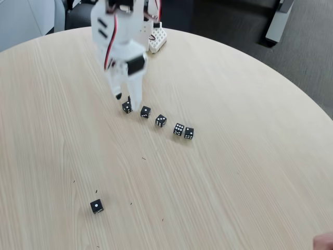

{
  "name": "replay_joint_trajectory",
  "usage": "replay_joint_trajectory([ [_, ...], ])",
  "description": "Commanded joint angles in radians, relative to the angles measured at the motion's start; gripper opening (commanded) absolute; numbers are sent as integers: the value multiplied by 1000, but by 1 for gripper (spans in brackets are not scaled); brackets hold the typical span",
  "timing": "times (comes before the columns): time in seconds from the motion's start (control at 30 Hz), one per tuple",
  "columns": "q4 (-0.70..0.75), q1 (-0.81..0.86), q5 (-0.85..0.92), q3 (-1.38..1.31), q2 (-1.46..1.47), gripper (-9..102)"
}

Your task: Pick up the dice with number 6

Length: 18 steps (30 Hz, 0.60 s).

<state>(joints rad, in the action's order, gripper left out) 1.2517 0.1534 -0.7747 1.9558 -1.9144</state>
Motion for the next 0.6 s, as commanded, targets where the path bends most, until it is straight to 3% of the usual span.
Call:
replay_joint_trajectory([
  [0.0,40,-5,-95,-103,101,21],
  [0.23,57,-41,-259,-236,247,23],
  [0.57,54,-382,-267,-265,307,24],
])
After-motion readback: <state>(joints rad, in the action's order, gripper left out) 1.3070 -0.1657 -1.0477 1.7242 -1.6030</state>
